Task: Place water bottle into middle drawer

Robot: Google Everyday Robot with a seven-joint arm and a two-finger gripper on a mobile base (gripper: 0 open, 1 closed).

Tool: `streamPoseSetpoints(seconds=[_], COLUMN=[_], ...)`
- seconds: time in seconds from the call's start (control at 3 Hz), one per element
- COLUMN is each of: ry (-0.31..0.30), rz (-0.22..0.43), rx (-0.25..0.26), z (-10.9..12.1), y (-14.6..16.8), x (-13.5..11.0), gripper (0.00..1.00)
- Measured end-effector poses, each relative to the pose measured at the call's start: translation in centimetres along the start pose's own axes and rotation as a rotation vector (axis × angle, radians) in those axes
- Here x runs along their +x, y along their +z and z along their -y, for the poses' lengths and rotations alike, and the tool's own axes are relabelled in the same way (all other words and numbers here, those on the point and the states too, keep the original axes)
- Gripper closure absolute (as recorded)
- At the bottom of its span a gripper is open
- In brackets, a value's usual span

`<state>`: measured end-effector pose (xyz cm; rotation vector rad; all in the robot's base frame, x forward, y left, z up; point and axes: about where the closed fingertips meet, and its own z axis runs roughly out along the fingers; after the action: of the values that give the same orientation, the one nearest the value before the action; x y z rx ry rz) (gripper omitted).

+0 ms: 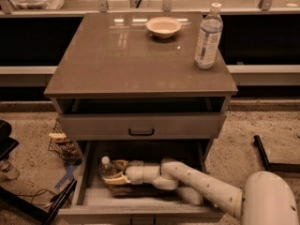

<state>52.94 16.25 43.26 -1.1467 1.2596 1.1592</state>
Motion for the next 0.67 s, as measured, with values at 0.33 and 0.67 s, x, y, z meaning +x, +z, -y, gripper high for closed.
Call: streamPoseSetpoints(seconds=[0.33, 0.67], ry=[0.004, 0.004], rz=[-0.001, -0.001], rx=[0.002, 0.002], z=[0.13, 0.12], y=[-0.06, -0.05], x=[-0.1, -0.29], gripper=[0.83, 0.59])
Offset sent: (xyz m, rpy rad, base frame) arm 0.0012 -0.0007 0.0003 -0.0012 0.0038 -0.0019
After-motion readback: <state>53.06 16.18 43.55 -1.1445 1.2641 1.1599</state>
